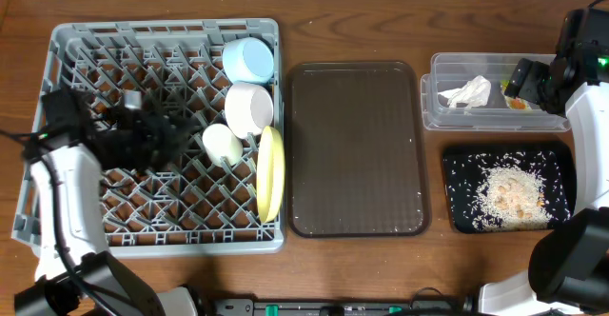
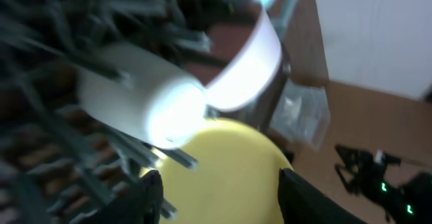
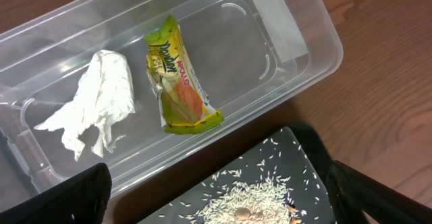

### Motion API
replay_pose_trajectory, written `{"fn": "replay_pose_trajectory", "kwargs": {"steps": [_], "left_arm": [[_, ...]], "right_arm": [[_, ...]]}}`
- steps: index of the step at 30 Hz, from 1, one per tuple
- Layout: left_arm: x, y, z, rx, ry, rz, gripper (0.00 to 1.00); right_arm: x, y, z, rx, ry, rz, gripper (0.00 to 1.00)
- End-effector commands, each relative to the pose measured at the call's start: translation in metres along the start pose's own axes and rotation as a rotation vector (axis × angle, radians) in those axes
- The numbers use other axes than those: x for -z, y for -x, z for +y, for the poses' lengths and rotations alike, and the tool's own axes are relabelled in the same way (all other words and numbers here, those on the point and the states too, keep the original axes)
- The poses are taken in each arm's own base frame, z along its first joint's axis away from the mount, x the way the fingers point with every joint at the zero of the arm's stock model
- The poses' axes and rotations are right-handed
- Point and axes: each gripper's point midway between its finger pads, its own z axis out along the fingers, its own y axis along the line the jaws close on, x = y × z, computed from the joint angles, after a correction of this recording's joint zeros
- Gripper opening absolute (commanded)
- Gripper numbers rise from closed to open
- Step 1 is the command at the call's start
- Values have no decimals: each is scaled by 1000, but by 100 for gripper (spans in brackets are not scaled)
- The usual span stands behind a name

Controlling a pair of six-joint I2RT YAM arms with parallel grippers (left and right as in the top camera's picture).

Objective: Sort waste into correct bins and load items into the dishwasher rack

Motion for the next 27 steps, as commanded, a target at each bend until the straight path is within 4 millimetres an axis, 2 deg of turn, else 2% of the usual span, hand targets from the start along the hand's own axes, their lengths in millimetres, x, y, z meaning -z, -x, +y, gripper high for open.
{"fn": "replay_pose_trajectory", "kwargs": {"steps": [1, 4, 5, 8, 9, 15, 19, 22, 27], "left_arm": [[38, 39, 5, -82, 81, -174, 58], [64, 59, 13, -68, 114, -271, 56], [67, 60, 10, -62, 88, -276, 51], [61, 48, 0, -49, 30, -222, 23], [55, 41, -3, -53, 32, -190, 6], [-11, -29, -43, -299, 61, 92, 6], [-56, -66, -62, -519, 163, 182, 6], [-75, -69, -78, -624, 264, 97, 6], [-76, -61, -133, -842, 296, -146, 6]], "right_arm": [[11, 9, -6, -2, -9, -37, 99], [11, 9, -6, -2, -9, -36, 99], [11, 9, -6, -2, -9, -37, 99], [11, 9, -6, -2, -9, -37, 99], [11, 9, -6, -2, -9, -37, 99], [11, 9, -6, -2, -9, -36, 99], [11, 9, -6, -2, -9, -37, 99], [11, 9, -6, -2, -9, -36, 99], [11, 9, -6, -2, -9, -36, 99]]}}
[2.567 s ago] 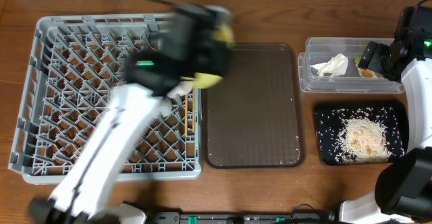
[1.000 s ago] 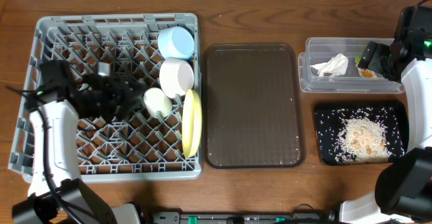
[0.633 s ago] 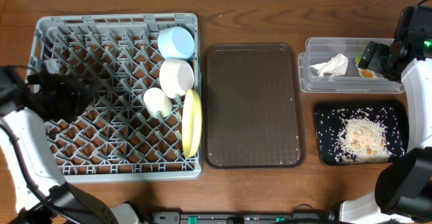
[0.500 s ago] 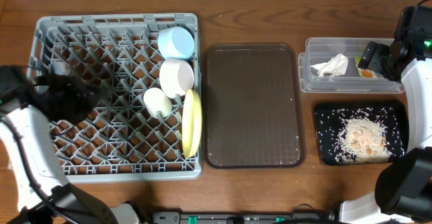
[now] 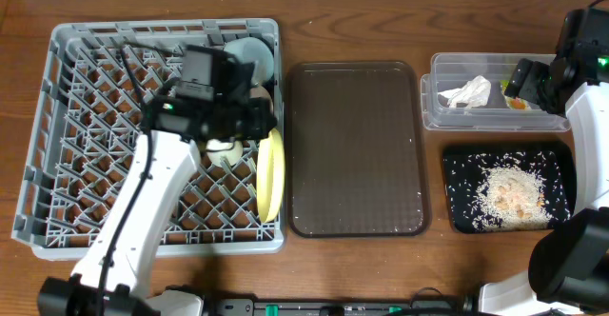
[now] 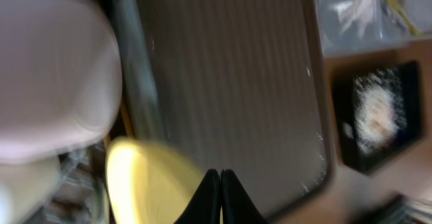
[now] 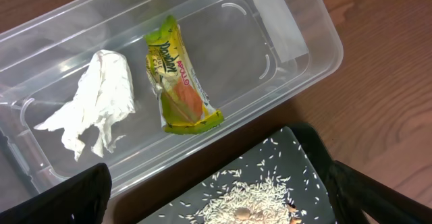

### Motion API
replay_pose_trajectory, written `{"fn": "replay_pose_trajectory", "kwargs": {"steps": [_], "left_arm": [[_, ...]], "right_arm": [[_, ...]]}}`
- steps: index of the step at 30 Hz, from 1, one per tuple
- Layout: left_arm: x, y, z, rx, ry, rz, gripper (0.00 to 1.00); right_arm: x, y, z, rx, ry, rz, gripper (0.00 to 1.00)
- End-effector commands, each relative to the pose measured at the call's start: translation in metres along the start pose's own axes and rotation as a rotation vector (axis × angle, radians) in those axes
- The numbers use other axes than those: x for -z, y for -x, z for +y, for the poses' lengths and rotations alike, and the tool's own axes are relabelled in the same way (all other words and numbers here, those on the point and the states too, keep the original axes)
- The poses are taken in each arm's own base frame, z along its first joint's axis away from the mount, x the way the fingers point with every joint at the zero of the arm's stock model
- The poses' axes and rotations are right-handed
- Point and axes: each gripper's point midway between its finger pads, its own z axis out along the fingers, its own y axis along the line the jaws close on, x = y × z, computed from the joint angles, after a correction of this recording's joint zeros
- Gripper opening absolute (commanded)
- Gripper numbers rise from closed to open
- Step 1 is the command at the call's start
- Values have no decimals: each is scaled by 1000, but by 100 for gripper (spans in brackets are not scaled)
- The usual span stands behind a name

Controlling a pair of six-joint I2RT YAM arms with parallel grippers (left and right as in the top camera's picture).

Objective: Sort waste into correct bins and load items into the dishwasher rack

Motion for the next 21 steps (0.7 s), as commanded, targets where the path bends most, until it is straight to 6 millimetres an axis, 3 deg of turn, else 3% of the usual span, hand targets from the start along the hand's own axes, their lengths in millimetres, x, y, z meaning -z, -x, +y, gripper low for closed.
{"fn": "replay_pose_trajectory", "kwargs": {"steps": [1, 4, 7, 10, 14, 16, 21], "left_arm": [[30, 41, -16, -96, 148, -228, 6], [21, 33, -44, -160, 102, -215, 6], [0, 1, -51, -185, 109, -82, 7], [-21, -39, -41, -187, 159, 104, 8], [-27, -75, -21, -175, 226, 282, 8], [-23, -77, -10, -178, 272, 296, 8], [-6, -59, 29, -162, 457, 232, 9]], "right_arm": [[11, 9, -6, -2, -9, -36, 99], [11, 9, -6, -2, -9, -36, 99], [11, 9, -6, -2, -9, -37, 99], [11, 9, -6, -2, -9, -36, 99], [11, 9, -6, -2, -9, -37, 99], [11, 9, -6, -2, -9, -37, 99], [11, 9, -6, -2, -9, -37, 99]]}}
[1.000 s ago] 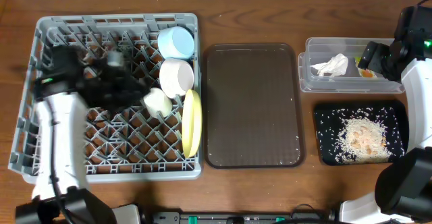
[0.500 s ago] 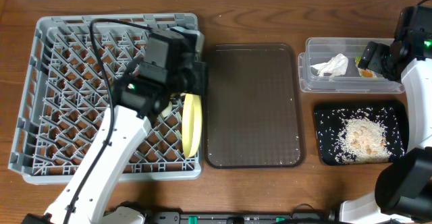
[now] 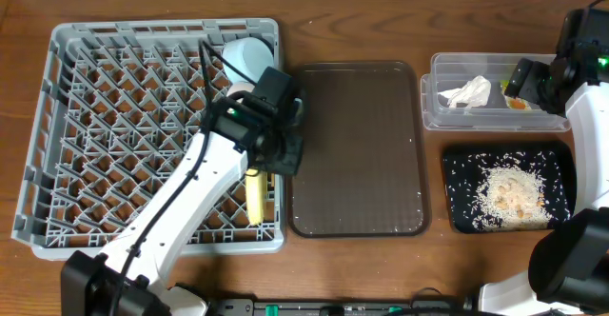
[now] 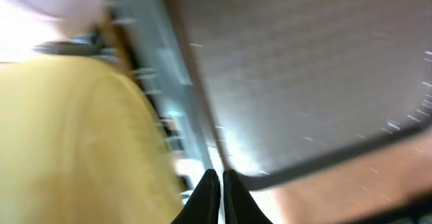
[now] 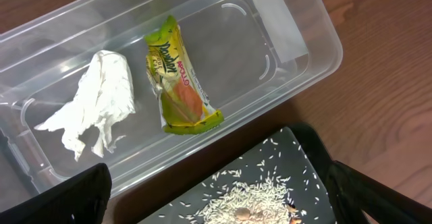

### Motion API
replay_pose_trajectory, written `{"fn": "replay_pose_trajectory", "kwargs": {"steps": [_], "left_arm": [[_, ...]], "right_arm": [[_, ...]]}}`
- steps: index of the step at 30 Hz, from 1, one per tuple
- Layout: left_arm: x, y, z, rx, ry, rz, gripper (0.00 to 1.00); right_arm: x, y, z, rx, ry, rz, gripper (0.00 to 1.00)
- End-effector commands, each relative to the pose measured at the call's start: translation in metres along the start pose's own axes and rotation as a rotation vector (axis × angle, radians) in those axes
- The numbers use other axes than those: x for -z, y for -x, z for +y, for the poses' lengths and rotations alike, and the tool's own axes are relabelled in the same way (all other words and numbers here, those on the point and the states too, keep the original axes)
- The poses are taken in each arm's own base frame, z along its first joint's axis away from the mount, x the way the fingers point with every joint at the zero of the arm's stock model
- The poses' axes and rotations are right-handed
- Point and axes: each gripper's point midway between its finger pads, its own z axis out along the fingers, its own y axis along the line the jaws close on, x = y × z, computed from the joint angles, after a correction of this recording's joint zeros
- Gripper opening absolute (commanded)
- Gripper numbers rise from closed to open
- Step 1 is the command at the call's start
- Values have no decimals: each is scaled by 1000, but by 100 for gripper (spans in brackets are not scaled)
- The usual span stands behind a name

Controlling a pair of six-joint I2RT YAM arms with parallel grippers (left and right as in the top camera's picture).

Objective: Sort waste into correct bins and load items into the dishwasher rack

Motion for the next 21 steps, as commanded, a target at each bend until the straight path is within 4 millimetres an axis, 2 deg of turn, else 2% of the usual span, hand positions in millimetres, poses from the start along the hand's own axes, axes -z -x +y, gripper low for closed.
{"fn": "replay_pose_trajectory", "kwargs": {"steps": [1, 5, 6, 11, 16, 19, 21], "left_arm": [[6, 9, 39, 23, 157, -40, 10], [9, 13, 62, 66, 214, -57, 17], [10, 16, 66, 76, 221, -66, 23], [19, 33, 74, 110, 214, -143, 35], [53, 68, 66, 111, 178, -336, 44], [86, 89, 65, 122, 171, -473, 57], [110, 101, 72, 157, 177, -564, 66]], "right_arm": [[11, 9, -6, -2, -9, -36, 99], [11, 9, -6, -3, -9, -37, 99], [11, 9, -6, -2, -9, -36, 99], [11, 9, -6, -2, -9, -37, 99], [11, 9, -6, -2, -9, -36, 99], [11, 9, -6, -2, -9, -36, 99], [11, 9, -6, -3, -9, -36, 99]]}}
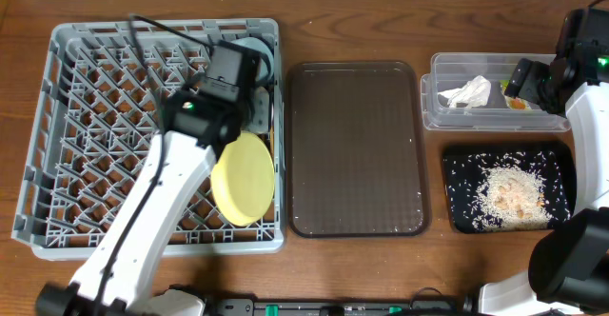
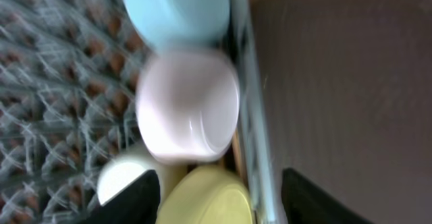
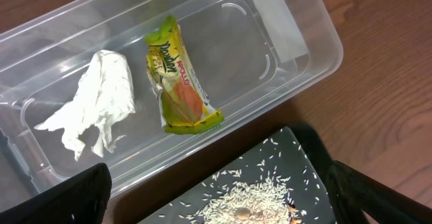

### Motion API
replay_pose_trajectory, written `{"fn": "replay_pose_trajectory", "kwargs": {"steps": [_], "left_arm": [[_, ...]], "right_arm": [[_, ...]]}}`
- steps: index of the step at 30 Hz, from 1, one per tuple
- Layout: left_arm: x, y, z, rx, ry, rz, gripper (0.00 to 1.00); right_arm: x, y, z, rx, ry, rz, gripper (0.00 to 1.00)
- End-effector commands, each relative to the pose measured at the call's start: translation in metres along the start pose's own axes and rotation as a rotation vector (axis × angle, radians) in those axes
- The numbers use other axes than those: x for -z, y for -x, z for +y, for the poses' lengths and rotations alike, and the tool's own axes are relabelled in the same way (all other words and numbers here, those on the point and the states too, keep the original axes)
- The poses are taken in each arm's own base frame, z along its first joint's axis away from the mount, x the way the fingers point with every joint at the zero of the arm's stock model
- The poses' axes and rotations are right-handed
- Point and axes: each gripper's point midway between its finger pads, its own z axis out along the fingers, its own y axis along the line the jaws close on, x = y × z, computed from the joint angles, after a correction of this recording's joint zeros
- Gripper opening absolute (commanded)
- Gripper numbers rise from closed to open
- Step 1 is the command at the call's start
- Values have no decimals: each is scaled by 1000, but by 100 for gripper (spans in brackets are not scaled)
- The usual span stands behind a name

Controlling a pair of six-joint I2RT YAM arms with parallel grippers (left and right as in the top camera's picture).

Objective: Sort waste into correct bins and load items into the dishwasher rack

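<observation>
The grey dishwasher rack (image 1: 95, 164) holds a pale blue bowl (image 2: 179, 11), a white bowl (image 2: 189, 109), a white cup (image 2: 125, 177) and a yellow plate (image 1: 243, 178), all along its right side. The plate lies tilted with its broad face up. My left gripper (image 2: 219, 207) hangs open over these dishes, with the plate below its spread fingers and nothing held. A clear bin (image 3: 283, 82) holds a crumpled tissue (image 3: 94, 99) and a yellow-green wrapper (image 3: 179, 75). My right gripper (image 3: 216, 204) is open above the bin and the black tray of rice (image 1: 509, 187).
A brown serving tray (image 1: 357, 149) lies bare between the rack and the two bins. The right arm (image 1: 580, 59) stands at the table's right edge. The left arm (image 1: 152, 211) crosses the rack from the front.
My left gripper was shut at the rack's right edge beside the plate; it is now open and further back over the bowls. The plate, then seen edge-on, now shows its broad face. The right arm is unmoved.
First my left gripper was open over the rack's left half, with the plate on edge at the right. Then it was shut near the bowls, then shut by the plate at the rack's edge. Now it is open and the plate has tipped over.
</observation>
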Motion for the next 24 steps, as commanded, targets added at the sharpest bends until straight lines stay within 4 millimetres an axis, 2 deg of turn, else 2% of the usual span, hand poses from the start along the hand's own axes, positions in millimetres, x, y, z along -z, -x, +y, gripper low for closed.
{"fn": "replay_pose_trajectory", "kwargs": {"steps": [1, 4, 6, 10, 15, 19, 24], "left_arm": [[42, 44, 20, 70, 31, -189, 70], [58, 60, 45, 163, 54, -275, 77], [67, 66, 73, 244, 93, -310, 80], [71, 63, 129, 375, 190, -319, 86], [70, 52, 180, 474, 285, -300, 88], [72, 47, 199, 513, 320, -299, 90], [73, 45, 203, 521, 327, -298, 91]], "right_arm": [[11, 9, -6, -2, -9, -37, 99], [11, 9, -6, -2, -9, -36, 99], [11, 9, -6, -2, -9, -36, 99], [11, 9, -6, -2, -9, -36, 99], [11, 9, -6, -2, -9, -36, 99], [11, 9, -6, -2, -9, -36, 99], [11, 9, -6, -2, -9, -37, 99]]}}
